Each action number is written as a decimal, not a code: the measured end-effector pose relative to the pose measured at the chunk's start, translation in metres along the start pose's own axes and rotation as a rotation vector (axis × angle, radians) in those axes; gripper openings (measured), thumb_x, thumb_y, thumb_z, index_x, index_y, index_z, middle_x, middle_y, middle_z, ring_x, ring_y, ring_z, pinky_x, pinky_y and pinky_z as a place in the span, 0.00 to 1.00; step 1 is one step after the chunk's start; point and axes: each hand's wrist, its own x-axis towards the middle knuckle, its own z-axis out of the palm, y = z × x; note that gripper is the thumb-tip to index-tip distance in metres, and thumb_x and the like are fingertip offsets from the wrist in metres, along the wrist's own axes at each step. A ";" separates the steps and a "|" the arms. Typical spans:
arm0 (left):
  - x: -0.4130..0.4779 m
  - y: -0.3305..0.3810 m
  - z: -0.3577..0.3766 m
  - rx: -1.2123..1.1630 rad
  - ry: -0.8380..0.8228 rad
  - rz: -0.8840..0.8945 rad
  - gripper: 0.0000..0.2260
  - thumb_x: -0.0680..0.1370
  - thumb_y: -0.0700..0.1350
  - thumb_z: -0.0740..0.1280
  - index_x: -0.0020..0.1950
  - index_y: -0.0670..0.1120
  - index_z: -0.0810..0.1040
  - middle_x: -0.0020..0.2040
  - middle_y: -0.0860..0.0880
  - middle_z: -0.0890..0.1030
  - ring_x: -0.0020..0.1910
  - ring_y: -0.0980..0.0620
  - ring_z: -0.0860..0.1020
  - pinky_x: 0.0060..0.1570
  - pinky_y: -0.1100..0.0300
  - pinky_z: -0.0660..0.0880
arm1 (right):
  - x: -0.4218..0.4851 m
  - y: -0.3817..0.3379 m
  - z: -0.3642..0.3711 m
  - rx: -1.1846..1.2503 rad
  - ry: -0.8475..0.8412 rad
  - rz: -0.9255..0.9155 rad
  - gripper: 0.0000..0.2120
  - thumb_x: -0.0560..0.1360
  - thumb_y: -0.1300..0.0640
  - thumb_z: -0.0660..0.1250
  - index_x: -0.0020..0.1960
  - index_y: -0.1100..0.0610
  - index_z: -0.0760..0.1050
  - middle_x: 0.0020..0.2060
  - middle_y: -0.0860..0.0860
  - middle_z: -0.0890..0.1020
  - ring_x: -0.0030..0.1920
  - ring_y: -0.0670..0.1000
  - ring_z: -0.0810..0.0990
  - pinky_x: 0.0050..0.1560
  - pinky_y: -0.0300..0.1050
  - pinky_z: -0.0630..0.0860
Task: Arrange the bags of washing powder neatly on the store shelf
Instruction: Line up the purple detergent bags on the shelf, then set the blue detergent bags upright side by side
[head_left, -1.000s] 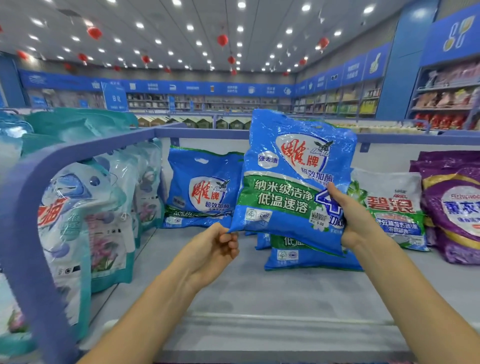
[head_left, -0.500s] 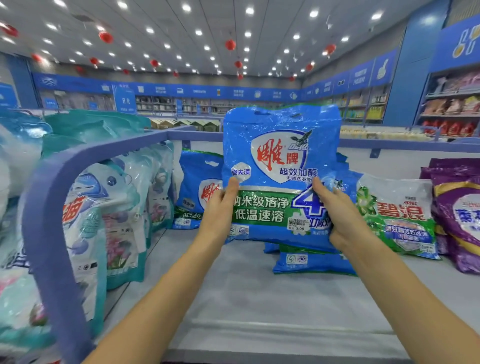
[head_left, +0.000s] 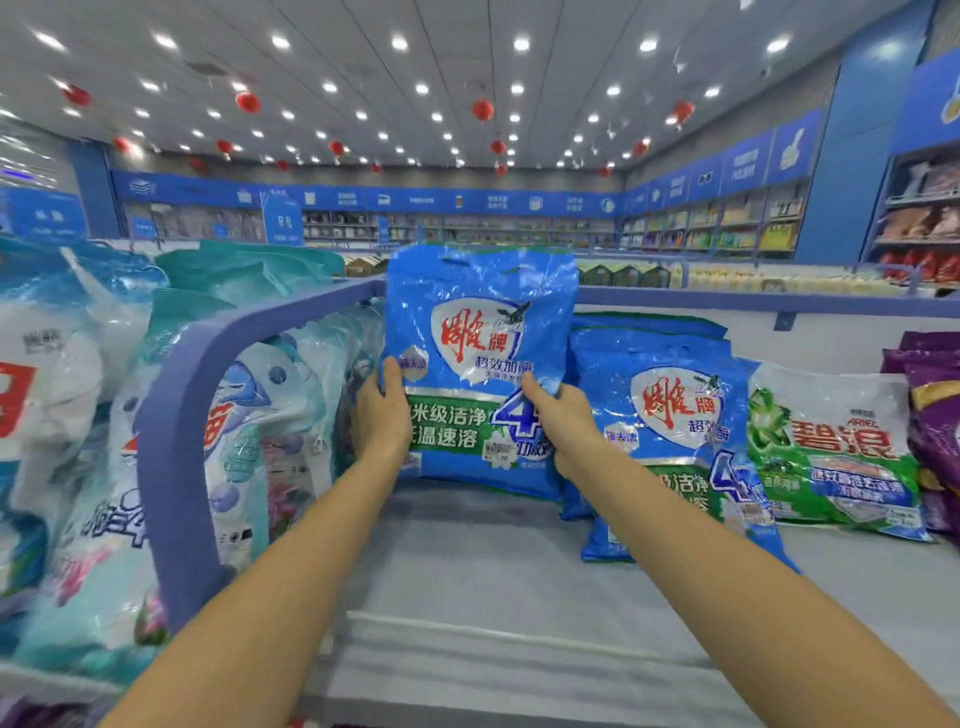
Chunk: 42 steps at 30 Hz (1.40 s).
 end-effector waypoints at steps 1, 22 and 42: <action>0.005 -0.011 0.001 0.003 -0.006 -0.019 0.24 0.81 0.56 0.51 0.60 0.39 0.76 0.54 0.40 0.78 0.54 0.42 0.76 0.51 0.53 0.69 | 0.004 0.006 0.004 -0.002 0.002 0.025 0.10 0.77 0.53 0.64 0.52 0.60 0.75 0.34 0.51 0.79 0.26 0.44 0.79 0.27 0.37 0.76; 0.033 -0.058 0.033 -0.002 -0.105 -0.234 0.26 0.82 0.56 0.47 0.61 0.37 0.73 0.57 0.39 0.77 0.54 0.42 0.75 0.54 0.54 0.70 | 0.053 0.050 0.018 -0.192 0.226 0.156 0.20 0.79 0.44 0.55 0.37 0.59 0.65 0.33 0.56 0.72 0.36 0.55 0.73 0.37 0.45 0.65; -0.115 0.080 0.049 -0.283 -0.384 0.201 0.08 0.80 0.42 0.58 0.48 0.46 0.77 0.46 0.53 0.78 0.50 0.51 0.76 0.49 0.58 0.72 | -0.093 -0.033 -0.156 -0.464 0.094 -0.571 0.15 0.77 0.64 0.62 0.58 0.48 0.73 0.55 0.44 0.78 0.58 0.43 0.75 0.58 0.36 0.69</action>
